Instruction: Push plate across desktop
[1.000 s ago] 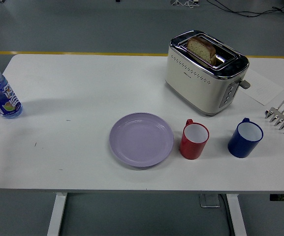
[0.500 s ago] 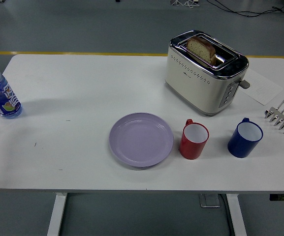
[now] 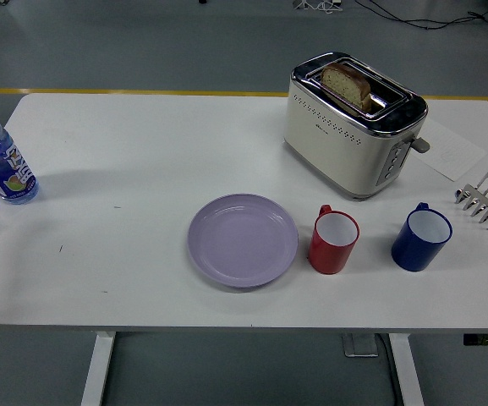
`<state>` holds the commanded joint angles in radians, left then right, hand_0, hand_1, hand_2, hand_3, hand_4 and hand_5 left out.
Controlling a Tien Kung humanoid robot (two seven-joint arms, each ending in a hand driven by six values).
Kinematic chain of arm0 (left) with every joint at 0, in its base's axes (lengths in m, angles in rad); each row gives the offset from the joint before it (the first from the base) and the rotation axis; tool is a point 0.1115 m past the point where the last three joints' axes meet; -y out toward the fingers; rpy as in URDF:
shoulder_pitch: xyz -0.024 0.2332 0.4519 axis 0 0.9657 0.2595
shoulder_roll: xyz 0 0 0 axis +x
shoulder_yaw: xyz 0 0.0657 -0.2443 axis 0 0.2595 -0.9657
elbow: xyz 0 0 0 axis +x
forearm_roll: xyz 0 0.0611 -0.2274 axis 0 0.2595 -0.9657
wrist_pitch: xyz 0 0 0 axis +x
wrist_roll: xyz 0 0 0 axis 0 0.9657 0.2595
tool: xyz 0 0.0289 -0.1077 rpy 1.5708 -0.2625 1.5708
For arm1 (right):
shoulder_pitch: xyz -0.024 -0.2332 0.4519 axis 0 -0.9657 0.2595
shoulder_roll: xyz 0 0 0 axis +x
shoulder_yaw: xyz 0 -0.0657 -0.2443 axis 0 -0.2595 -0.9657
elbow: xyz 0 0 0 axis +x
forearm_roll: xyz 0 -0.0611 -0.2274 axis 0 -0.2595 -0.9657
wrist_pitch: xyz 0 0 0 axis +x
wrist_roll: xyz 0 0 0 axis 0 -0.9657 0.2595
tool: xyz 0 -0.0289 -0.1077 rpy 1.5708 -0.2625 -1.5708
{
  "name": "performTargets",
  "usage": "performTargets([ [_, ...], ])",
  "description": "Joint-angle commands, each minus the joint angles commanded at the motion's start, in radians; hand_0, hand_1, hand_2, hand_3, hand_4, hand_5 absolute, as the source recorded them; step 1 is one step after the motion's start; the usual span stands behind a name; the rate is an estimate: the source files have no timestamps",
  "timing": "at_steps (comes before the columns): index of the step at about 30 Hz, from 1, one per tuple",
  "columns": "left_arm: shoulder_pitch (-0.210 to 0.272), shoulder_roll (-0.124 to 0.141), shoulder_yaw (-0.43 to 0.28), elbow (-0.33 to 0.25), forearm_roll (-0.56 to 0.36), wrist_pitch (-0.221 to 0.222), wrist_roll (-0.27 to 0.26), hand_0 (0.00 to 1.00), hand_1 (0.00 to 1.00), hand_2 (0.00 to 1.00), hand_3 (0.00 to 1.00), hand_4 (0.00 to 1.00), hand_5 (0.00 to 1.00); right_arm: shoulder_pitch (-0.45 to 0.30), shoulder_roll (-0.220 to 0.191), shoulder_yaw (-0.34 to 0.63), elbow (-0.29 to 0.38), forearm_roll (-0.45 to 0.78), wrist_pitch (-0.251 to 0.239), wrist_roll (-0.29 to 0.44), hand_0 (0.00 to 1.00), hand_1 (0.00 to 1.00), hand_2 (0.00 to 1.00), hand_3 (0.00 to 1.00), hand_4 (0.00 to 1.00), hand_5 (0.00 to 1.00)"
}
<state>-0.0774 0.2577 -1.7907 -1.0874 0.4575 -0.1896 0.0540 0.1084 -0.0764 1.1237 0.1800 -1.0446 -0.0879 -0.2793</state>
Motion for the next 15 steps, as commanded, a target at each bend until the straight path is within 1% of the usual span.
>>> performTargets([
  [3, 0.000, -0.001, 0.000, 0.000, -0.002, -0.001, 0.000, 0.591, 0.654, 0.654, 0.674, 0.550, 0.998, 0.001, -0.001, 0.000, 0.000, 0.002, 0.000, 0.001, 0.608, 0.517, 0.580, 0.575, 0.364, 0.248],
  [7, -0.002, 0.001, -0.001, 0.000, 0.008, -0.017, 0.001, 0.592, 0.655, 0.654, 0.675, 0.551, 0.998, 0.004, -0.003, 0.004, 0.000, -0.005, 0.001, 0.001, 0.608, 0.517, 0.581, 0.575, 0.364, 0.248],
  [15, -0.008, -0.001, 0.003, 0.000, 0.007, -0.017, 0.001, 0.592, 0.654, 0.654, 0.676, 0.552, 0.998, 0.007, -0.004, 0.007, 0.000, -0.010, 0.002, 0.002, 0.608, 0.517, 0.583, 0.575, 0.365, 0.248],
])
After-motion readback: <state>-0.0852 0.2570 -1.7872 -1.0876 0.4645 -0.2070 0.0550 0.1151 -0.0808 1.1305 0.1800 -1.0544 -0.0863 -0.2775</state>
